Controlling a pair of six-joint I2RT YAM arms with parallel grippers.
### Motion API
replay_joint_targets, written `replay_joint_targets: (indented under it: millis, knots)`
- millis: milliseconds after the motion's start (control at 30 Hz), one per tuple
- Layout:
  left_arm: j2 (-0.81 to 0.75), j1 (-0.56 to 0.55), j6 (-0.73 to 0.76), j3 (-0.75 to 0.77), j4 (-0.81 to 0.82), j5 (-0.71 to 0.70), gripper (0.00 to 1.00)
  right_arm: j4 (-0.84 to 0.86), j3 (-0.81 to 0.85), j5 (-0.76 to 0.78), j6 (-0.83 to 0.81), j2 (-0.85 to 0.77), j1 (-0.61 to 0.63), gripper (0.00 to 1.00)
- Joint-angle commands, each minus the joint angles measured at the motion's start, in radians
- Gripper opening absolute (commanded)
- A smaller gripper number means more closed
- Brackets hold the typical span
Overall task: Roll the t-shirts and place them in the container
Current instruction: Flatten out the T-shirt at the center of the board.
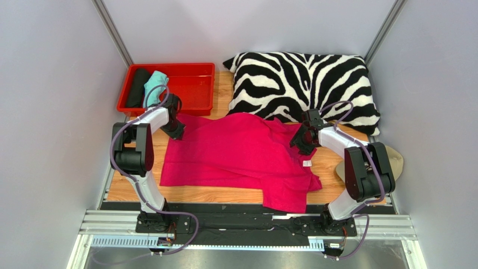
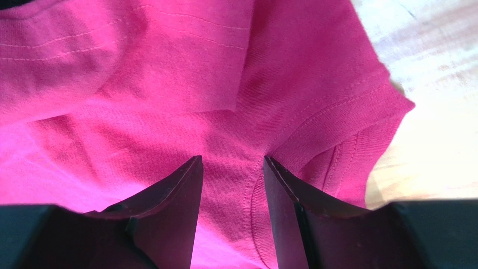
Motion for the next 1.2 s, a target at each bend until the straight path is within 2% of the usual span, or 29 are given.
replay_joint_targets:
  millis: [0, 267, 333, 367, 433, 467, 567, 700, 767, 900, 1167]
  knots:
    - [-0.041, 0.023, 0.001, -0.047, -0.075, -0.054, 0.05, -0.035, -0.034, 0.001, -0.008, -0.052, -0.008, 0.51]
    - [-0.108, 0.038, 0.024, -0.13, -0.029, -0.056, 0.06, -0.052, -0.098, -0.002, -0.016, -0.14, -0.01, 0.51]
    - [-0.145, 0.04, 0.064, -0.131, 0.008, -0.018, 0.07, -0.055, -0.091, 0.001, -0.036, -0.157, -0.01, 0.52]
    - [-0.159, 0.04, 0.083, -0.13, 0.04, 0.005, 0.17, -0.061, -0.082, 0.007, -0.045, -0.158, -0.008, 0.52]
    - [-0.215, 0.038, 0.15, -0.119, 0.06, 0.066, 0.27, -0.101, -0.034, 0.021, -0.073, -0.172, -0.005, 0.52]
    - [-0.24, 0.038, 0.167, -0.119, 0.065, 0.077, 0.37, -0.123, -0.013, 0.065, -0.08, -0.179, 0.007, 0.52]
    - [-0.354, 0.023, 0.215, -0.147, 0.065, 0.102, 0.46, -0.202, 0.032, 0.128, -0.085, -0.23, 0.041, 0.53]
    - [-0.483, -0.055, 0.193, -0.264, 0.042, 0.097, 0.45, -0.253, 0.02, 0.147, -0.044, -0.287, 0.125, 0.53]
    - [-0.544, -0.086, 0.141, -0.312, 0.001, 0.047, 0.41, -0.284, 0.021, 0.159, -0.006, -0.304, 0.206, 0.53]
    - [-0.637, -0.104, 0.045, -0.446, -0.044, -0.034, 0.39, -0.424, 0.001, 0.23, 0.105, -0.391, 0.321, 0.53]
    - [-0.641, -0.087, 0.025, -0.463, -0.064, -0.024, 0.4, -0.635, -0.161, 0.127, 0.314, -0.675, 0.332, 0.54]
